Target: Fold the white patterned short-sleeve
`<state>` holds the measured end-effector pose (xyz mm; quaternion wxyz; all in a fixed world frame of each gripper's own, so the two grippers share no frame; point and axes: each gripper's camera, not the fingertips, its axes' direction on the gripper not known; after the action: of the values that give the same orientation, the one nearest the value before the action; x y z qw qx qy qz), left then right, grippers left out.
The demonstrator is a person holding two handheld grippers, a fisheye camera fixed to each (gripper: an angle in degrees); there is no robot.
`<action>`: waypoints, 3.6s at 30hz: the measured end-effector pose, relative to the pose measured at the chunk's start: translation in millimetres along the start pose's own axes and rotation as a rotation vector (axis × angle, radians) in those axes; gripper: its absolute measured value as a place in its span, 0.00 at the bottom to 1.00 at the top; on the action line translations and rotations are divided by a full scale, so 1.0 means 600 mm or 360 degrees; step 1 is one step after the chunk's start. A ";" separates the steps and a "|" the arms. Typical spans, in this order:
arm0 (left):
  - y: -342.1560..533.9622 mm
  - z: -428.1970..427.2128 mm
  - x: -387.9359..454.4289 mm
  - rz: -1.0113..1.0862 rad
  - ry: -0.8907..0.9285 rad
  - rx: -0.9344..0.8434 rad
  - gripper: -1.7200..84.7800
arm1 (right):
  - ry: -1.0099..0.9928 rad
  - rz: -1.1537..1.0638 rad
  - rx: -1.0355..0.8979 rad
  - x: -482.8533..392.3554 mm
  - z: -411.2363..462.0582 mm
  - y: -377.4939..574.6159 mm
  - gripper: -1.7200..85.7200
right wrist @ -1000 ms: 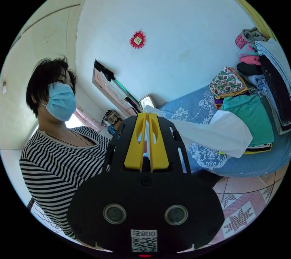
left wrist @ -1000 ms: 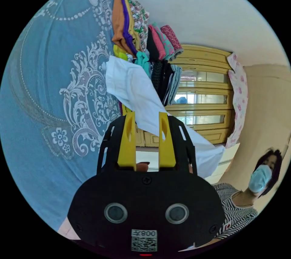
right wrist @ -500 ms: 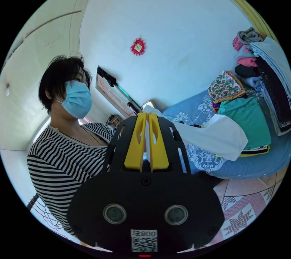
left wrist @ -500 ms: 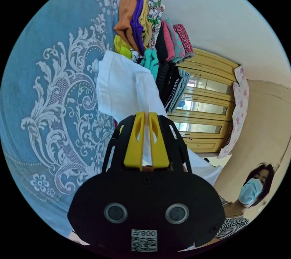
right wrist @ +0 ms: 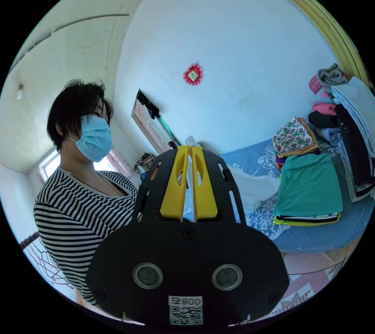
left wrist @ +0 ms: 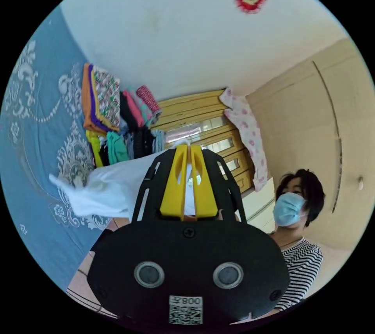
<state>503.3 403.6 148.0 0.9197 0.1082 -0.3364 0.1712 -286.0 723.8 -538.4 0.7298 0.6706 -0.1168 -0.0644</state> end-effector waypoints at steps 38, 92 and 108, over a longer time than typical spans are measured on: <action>0.534 -0.598 0.328 0.1676 -0.0728 0.0652 0.03 | -0.0344 -0.0732 0.0051 -0.499 0.306 0.051 0.03; 0.511 -0.629 -0.912 -0.0823 -0.1292 0.0353 0.17 | 0.0503 0.0978 -0.1469 -0.175 1.050 1.159 0.09; 0.548 -0.584 -0.956 -0.0783 -0.1126 0.0412 0.06 | 0.0462 0.1142 -0.1538 -0.243 0.988 1.255 0.04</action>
<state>169.7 676.8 -463.6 0.7403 0.3510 -0.5703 -0.0594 -626.4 258.8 241.4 0.9356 0.1849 -0.1922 0.2312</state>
